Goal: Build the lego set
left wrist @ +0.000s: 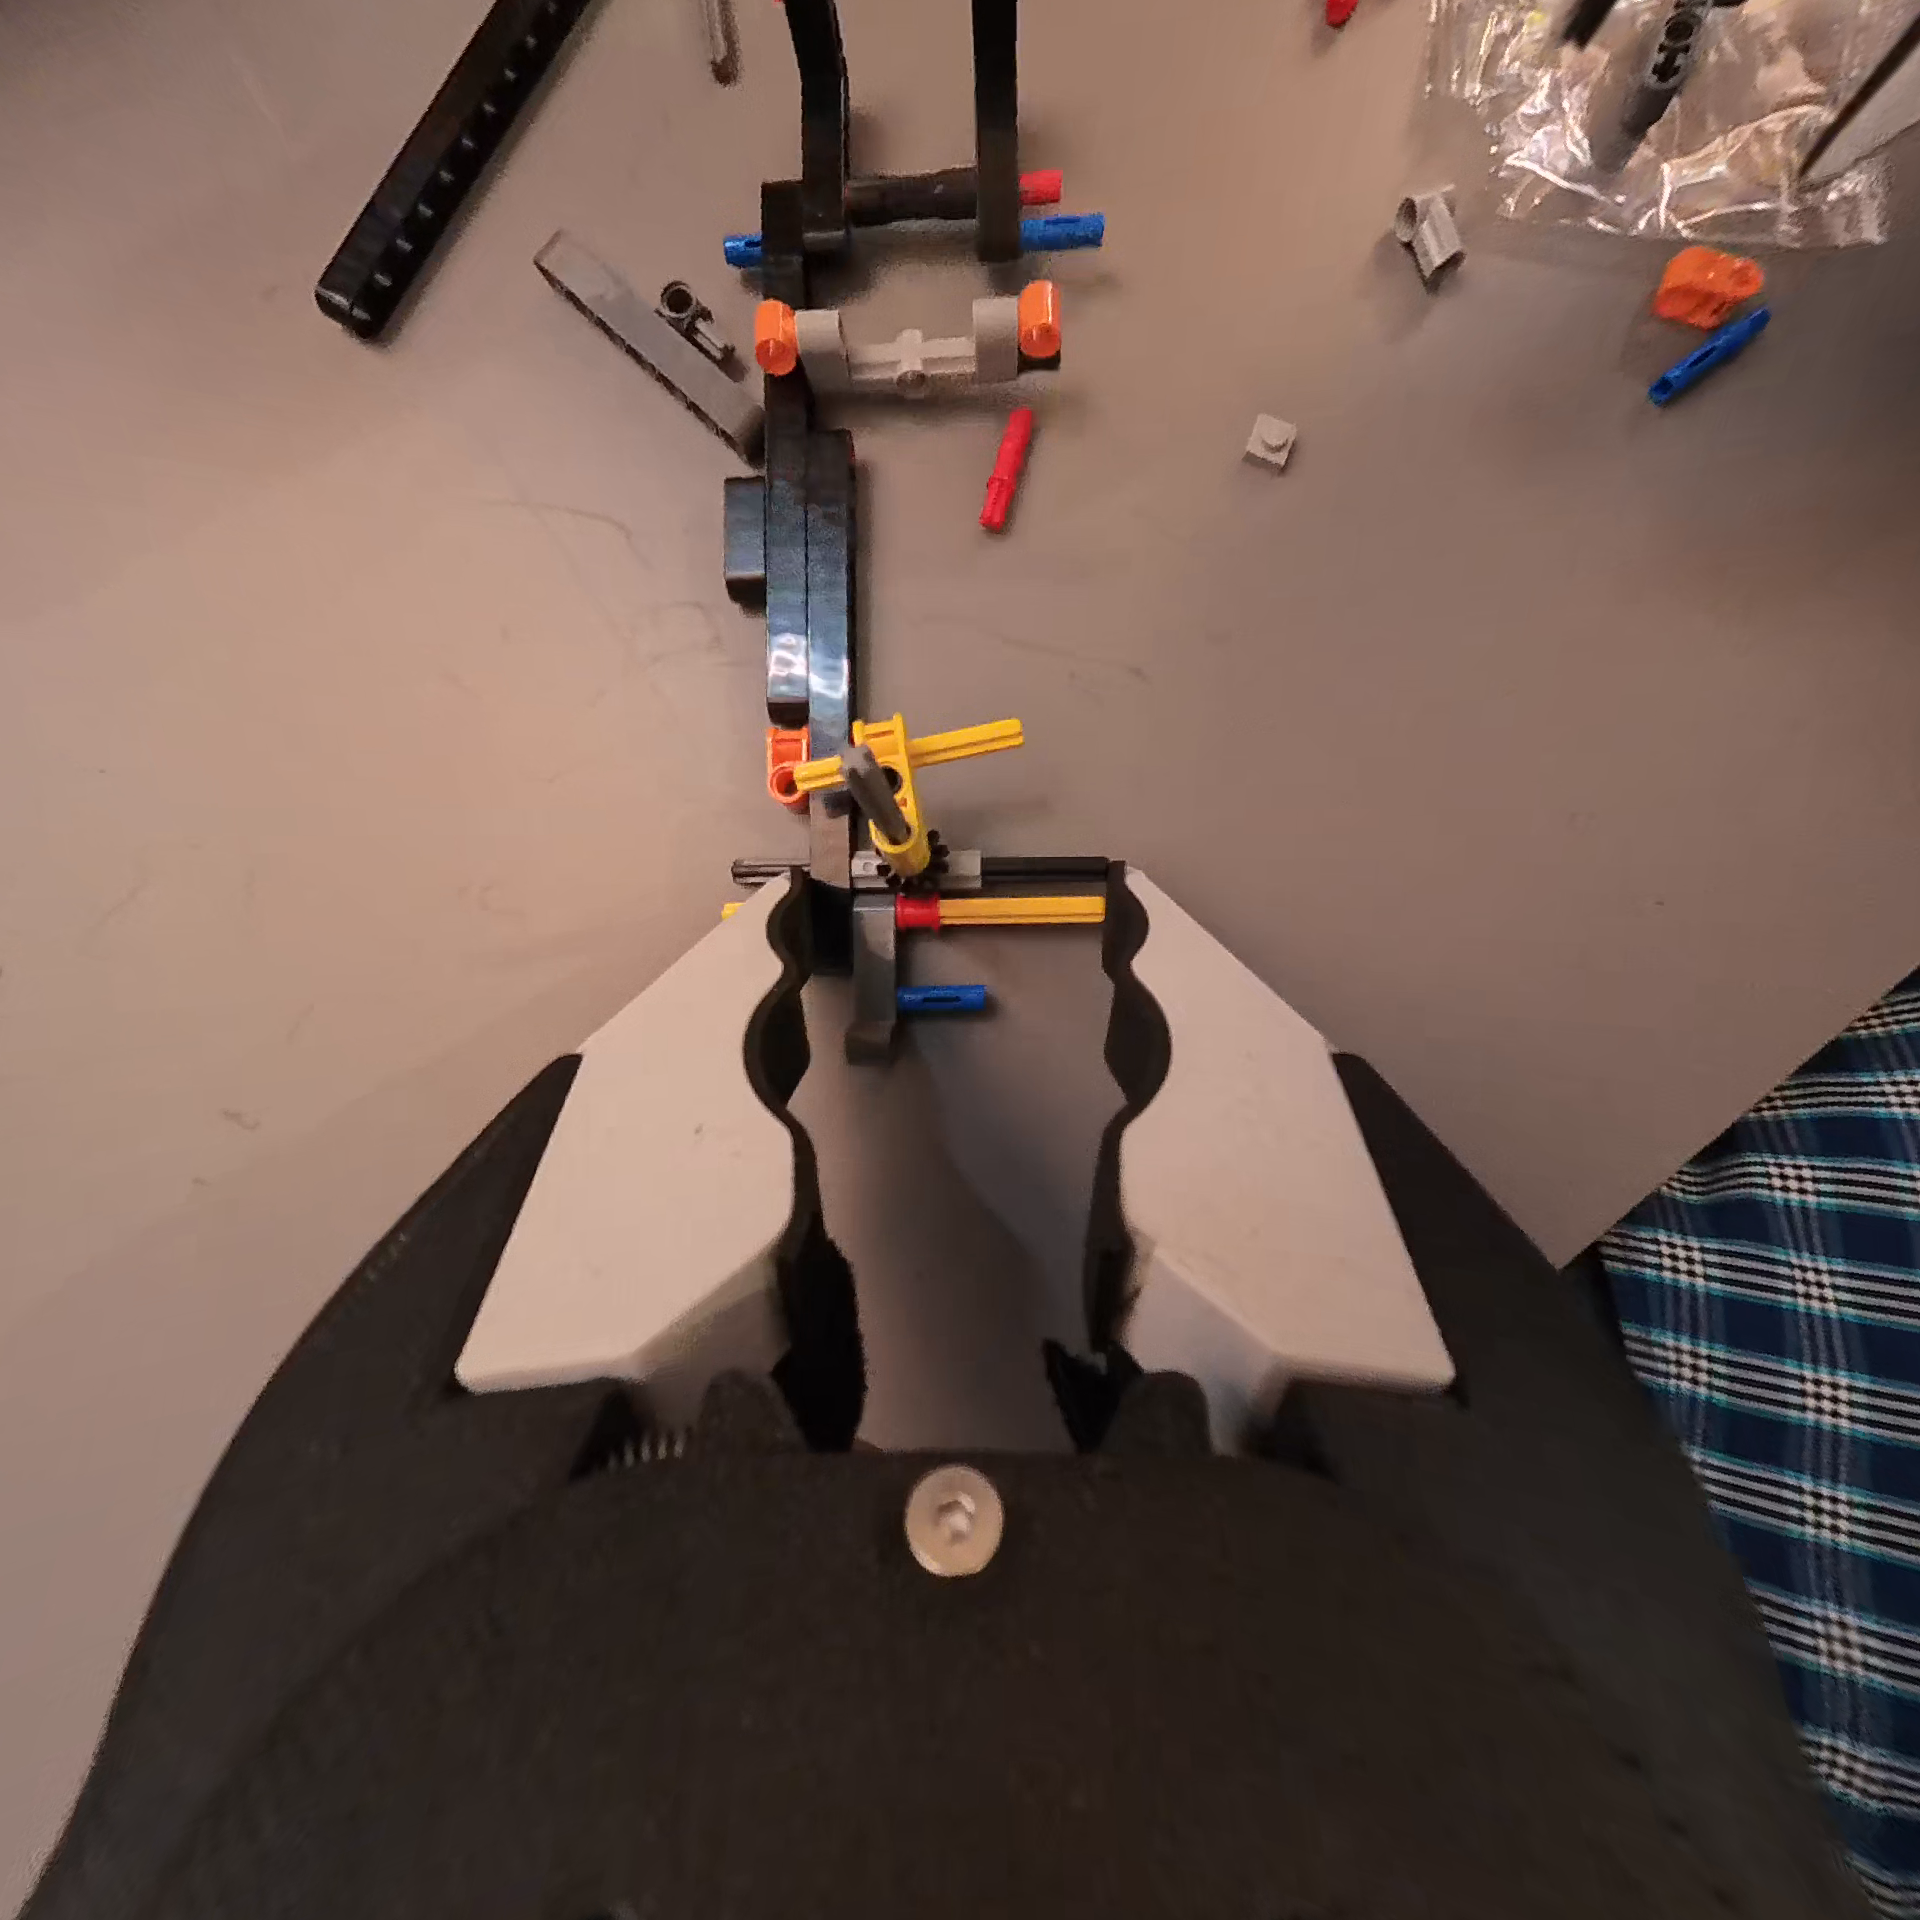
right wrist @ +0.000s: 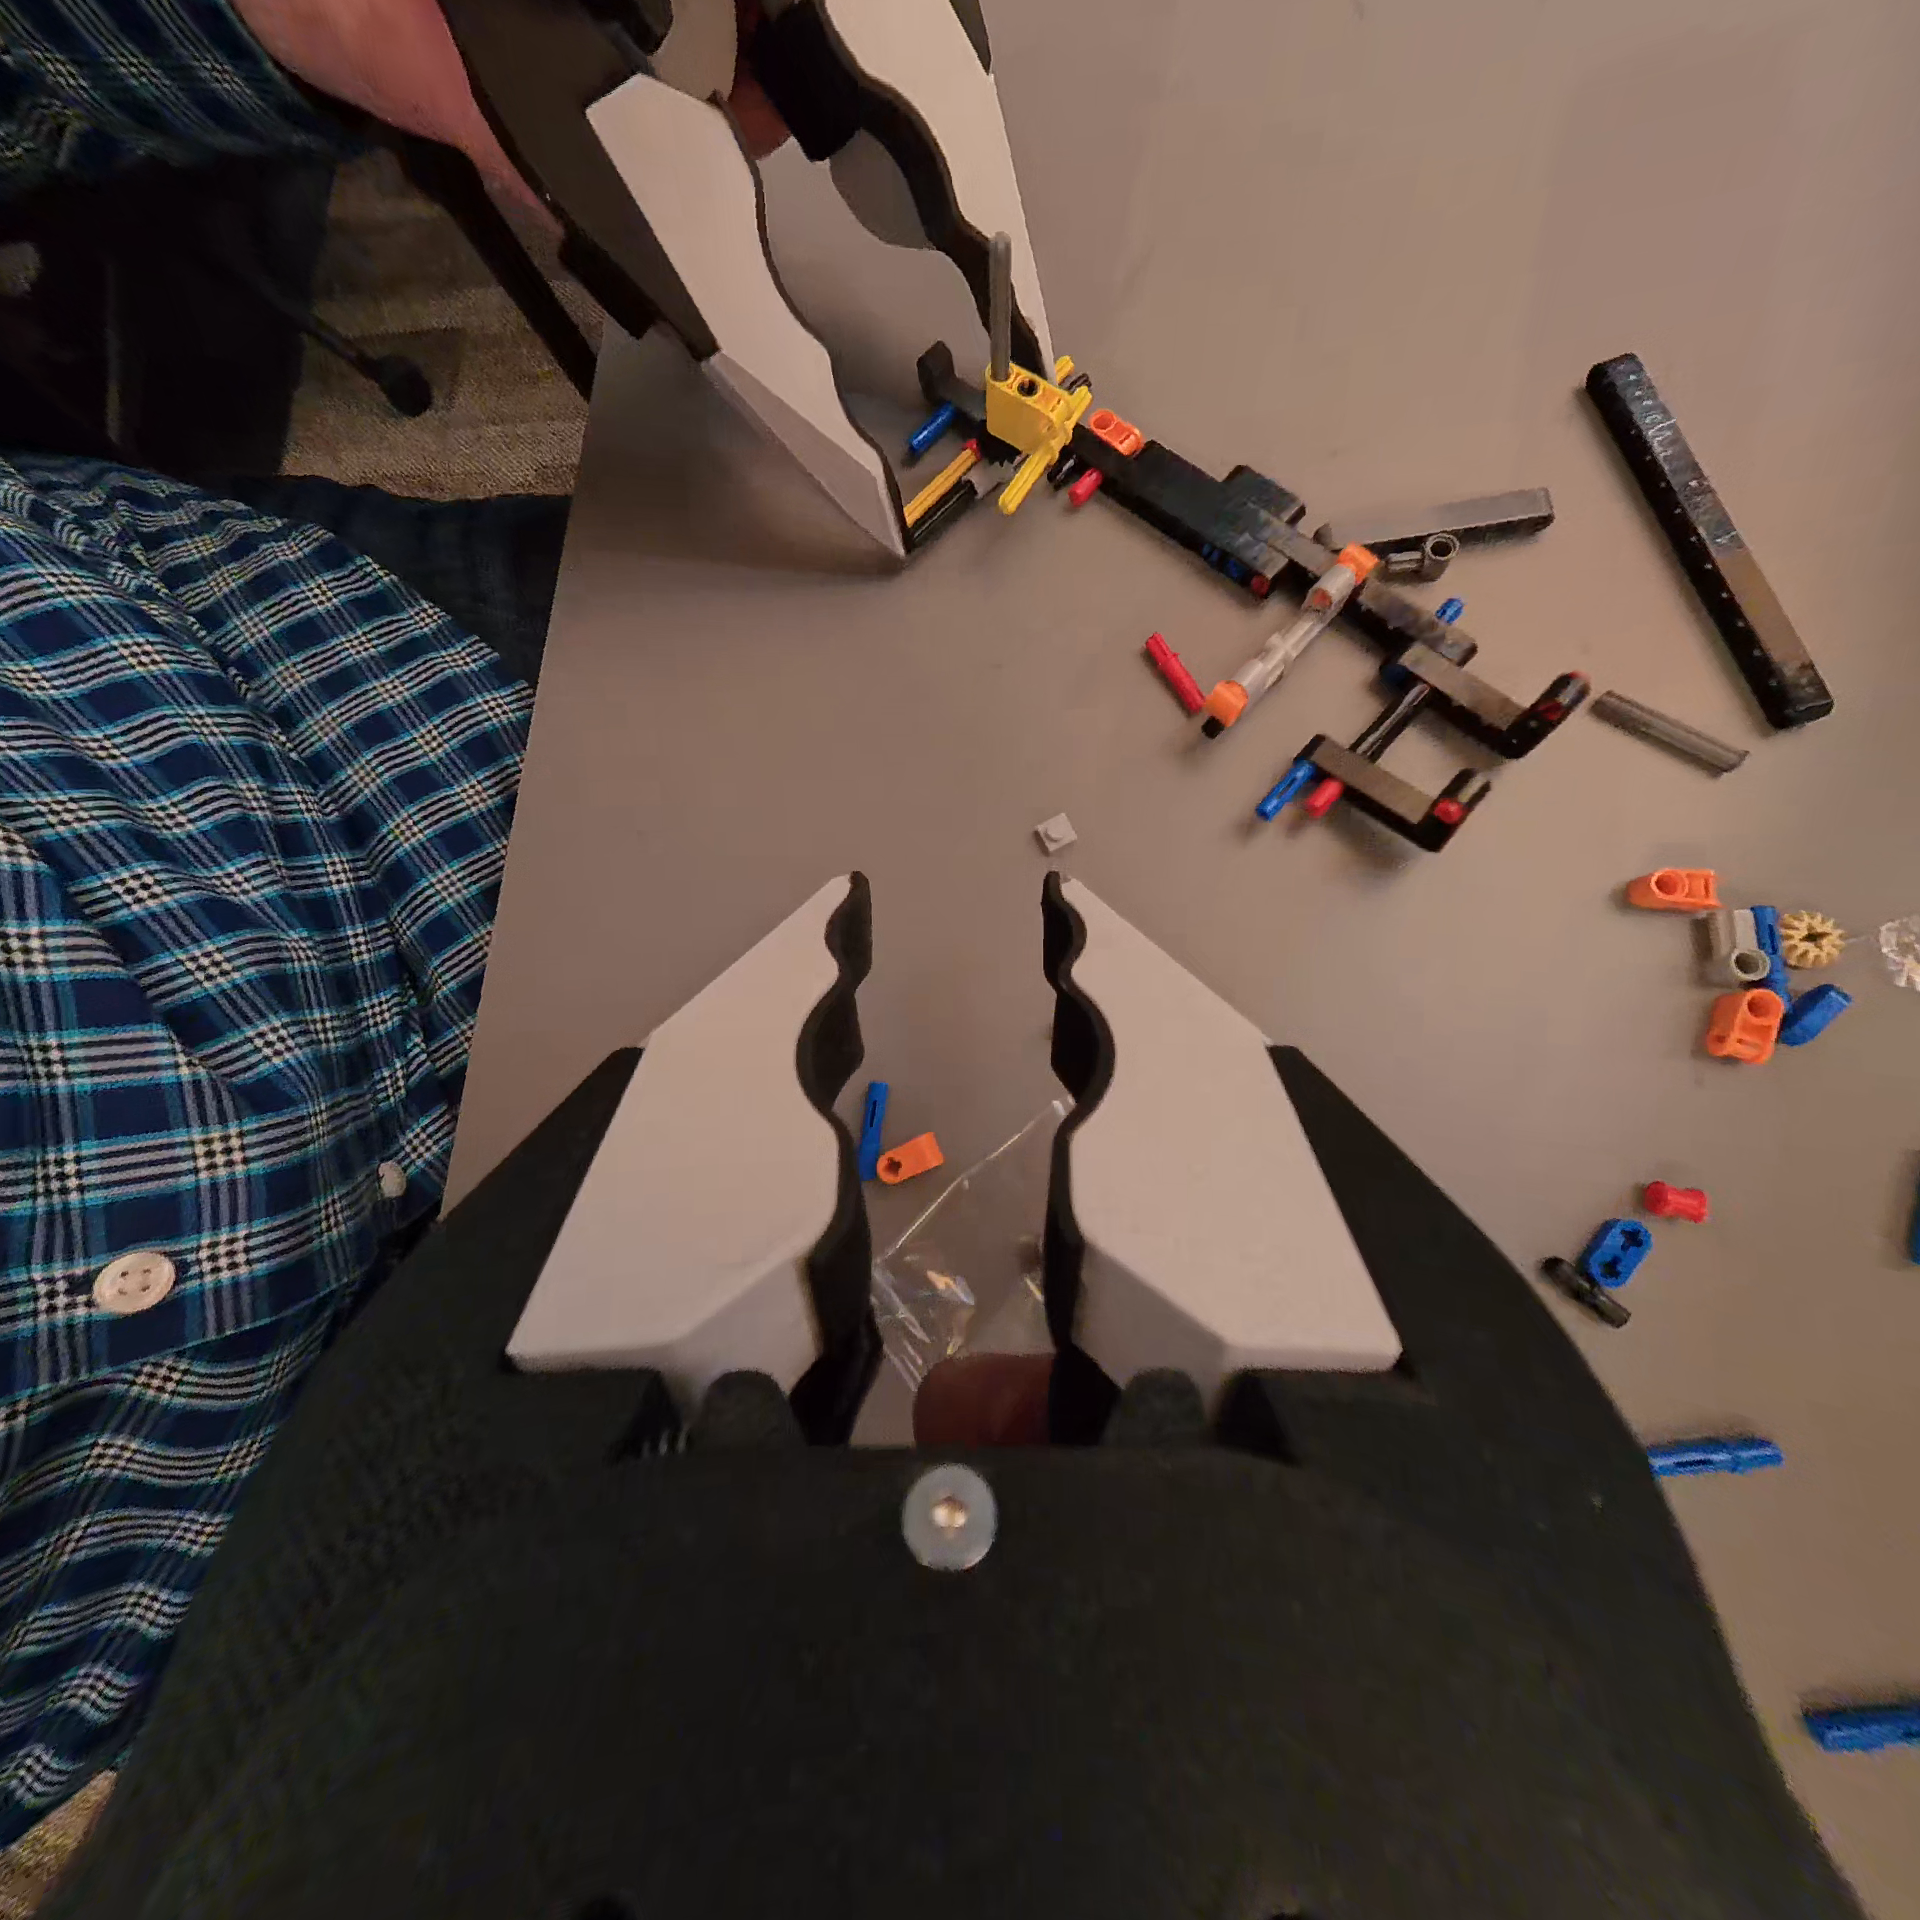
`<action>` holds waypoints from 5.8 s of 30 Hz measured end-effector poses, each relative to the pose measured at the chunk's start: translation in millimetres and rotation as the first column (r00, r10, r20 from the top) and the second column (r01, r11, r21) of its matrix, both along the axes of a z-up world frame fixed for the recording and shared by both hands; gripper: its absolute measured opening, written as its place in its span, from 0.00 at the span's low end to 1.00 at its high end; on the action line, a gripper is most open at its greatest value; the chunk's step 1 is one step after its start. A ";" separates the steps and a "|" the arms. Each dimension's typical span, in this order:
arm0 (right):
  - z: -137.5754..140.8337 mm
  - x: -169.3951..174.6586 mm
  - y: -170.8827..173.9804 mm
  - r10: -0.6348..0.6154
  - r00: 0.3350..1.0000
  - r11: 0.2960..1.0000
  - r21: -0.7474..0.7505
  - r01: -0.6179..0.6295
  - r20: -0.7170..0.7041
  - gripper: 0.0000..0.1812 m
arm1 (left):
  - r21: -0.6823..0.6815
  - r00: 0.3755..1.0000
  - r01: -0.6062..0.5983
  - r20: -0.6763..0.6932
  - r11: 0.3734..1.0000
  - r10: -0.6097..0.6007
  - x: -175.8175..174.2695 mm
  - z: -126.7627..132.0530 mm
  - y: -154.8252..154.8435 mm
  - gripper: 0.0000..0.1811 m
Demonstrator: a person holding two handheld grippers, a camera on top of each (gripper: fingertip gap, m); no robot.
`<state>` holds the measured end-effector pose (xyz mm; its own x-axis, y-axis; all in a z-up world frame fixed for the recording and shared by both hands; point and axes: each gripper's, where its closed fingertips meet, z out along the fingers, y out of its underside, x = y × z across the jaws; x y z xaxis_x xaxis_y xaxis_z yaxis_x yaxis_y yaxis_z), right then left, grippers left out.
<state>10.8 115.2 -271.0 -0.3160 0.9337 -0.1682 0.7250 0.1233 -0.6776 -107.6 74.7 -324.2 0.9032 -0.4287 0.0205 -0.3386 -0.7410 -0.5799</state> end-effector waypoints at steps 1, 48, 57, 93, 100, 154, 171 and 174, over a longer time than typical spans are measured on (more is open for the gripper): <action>-0.4 0.9 0.2 -0.002 1.000 1.000 0.000 0.002 0.000 0.17 | -0.001 1.000 -0.004 0.010 1.000 0.004 -0.1 0.3 0.1 0.30; 19.8 30.7 19.8 -0.103 0.992 0.994 -0.041 0.100 -0.073 0.18 | -0.002 0.999 0.041 0.026 0.999 -0.041 0.7 1.0 -7.8 0.30; 15.0 11.3 -4.0 -0.054 0.996 0.997 -0.051 0.050 -0.067 0.20 | 0.005 0.998 0.060 0.007 0.998 -0.060 3.1 0.0 -7.5 0.30; -18.1 -124.7 -84.0 0.108 0.994 0.993 -0.036 -0.109 -0.033 0.32 | 0.002 0.988 0.126 0.087 0.992 -0.126 -7.9 -0.5 -30.8 0.28; -4.5 -112.7 -70.6 0.085 0.995 0.995 -0.055 -0.088 -0.050 0.34 | -0.009 0.992 0.113 0.063 0.994 -0.113 -14.0 0.6 -33.8 0.35; -34.6 306.7 156.2 -0.680 0.729 0.711 0.318 0.627 0.084 0.18 | 0.143 0.963 0.267 -0.003 0.953 -0.269 84.3 60.6 47.3 0.29; -11.4 272.4 157.3 -0.653 0.757 0.728 0.279 0.626 0.005 0.05 | 0.167 0.987 0.157 -0.005 0.973 -0.158 54.8 71.2 33.1 0.29; 22.4 238.8 142.4 -0.597 0.798 0.760 0.259 0.596 -0.082 0.05 | 0.193 0.989 0.127 0.055 0.973 -0.140 56.2 77.1 31.4 0.29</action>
